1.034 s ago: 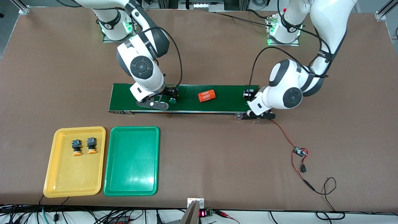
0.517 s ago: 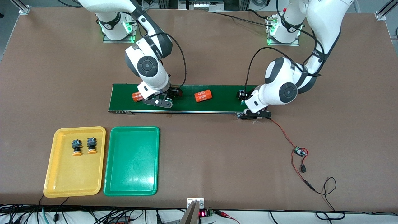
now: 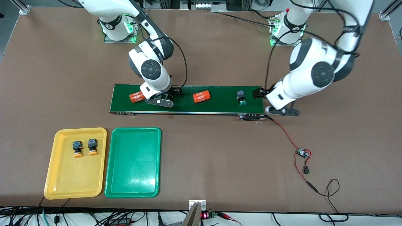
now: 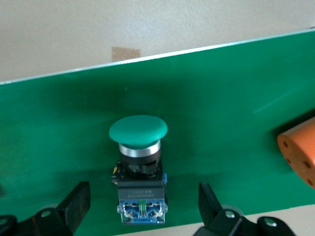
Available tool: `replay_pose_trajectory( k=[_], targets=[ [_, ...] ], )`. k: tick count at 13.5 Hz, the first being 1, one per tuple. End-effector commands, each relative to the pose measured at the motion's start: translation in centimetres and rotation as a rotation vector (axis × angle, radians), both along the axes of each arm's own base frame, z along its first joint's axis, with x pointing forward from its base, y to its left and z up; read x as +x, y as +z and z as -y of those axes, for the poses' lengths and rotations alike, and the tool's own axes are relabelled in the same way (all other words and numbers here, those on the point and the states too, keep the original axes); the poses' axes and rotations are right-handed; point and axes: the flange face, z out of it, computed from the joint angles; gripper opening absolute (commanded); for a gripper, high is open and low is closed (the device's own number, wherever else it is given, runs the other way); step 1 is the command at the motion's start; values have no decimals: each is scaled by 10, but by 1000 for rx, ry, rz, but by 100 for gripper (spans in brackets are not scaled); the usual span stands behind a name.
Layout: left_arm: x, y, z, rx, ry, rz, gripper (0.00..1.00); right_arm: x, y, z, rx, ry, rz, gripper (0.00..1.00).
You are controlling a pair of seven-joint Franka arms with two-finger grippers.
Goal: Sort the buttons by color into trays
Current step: 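Carry the green button toward the green tray while the left gripper withdraws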
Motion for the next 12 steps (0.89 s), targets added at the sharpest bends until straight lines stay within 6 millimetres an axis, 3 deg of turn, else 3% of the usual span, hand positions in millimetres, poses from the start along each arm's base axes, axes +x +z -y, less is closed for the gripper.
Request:
replay_pose_trajectory(
  k=[1, 3, 4, 6, 8, 10, 12],
  targets=[
    [-4, 27, -14, 169, -83, 67, 100, -3, 0, 5, -6, -10, -1, 27],
    [-1, 55, -43, 256, -67, 134, 100, 1, 3, 8, -1, -16, 5, 8],
    [0, 76, -65, 257, -24, 164, 100, 3, 5, 7, 4, -18, 10, 4],
    [-9, 105, -83, 212, 16, 156, 100, 19, 16, 12, 19, -39, 34, 3],
    [-21, 131, -113, 167, 69, 132, 100, 47, 32, 25, 43, -38, 79, 1],
    [-30, 155, -128, 166, 25, 122, 100, 93, 50, 61, 43, 3, 145, 0],
    [-28, 202, -126, 167, 25, 84, 100, 129, 55, 98, 34, 53, 183, 0]
  ],
)
